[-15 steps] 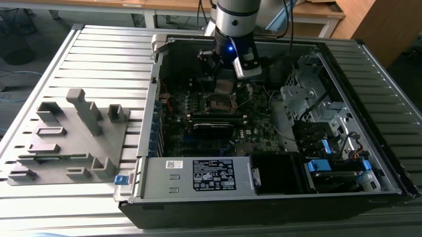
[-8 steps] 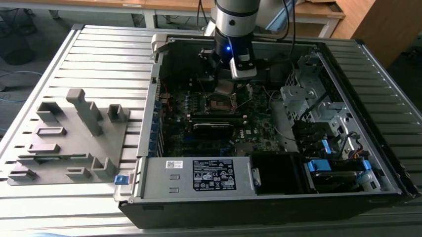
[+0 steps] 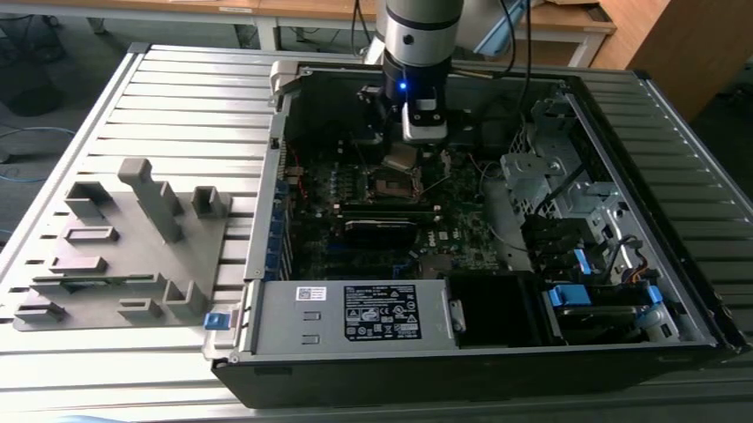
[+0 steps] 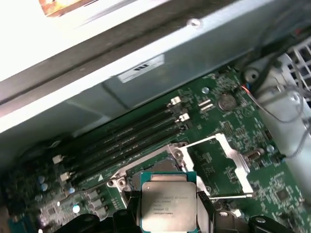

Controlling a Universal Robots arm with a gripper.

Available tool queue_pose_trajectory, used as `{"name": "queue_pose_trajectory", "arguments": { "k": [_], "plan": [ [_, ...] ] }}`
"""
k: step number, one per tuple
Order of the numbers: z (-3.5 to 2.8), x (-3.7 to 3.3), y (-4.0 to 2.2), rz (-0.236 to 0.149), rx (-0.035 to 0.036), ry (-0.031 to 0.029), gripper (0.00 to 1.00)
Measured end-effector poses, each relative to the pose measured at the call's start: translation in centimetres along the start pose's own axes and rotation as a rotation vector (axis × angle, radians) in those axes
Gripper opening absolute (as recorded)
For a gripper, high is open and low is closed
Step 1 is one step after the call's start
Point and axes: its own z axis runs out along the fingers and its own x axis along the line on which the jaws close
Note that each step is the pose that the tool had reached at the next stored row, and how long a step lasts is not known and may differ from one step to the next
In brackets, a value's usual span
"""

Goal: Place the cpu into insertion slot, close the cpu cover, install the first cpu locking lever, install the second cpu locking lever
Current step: 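Place the cpu into insertion slot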

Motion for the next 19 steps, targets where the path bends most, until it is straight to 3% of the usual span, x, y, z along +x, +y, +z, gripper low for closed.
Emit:
{"name": "queue_pose_trajectory", "arguments": {
  "k": [5,12,19],
  "plan": [
    [0.03,0.01,-0.01,0.081,0.001,-0.0072,0.54],
    [0.04,0.01,-0.01,0.089,0.001,-0.0081,0.54],
    [0.08,0.01,-0.01,0.209,0.0025,-0.0189,0.54]
  ]
}}
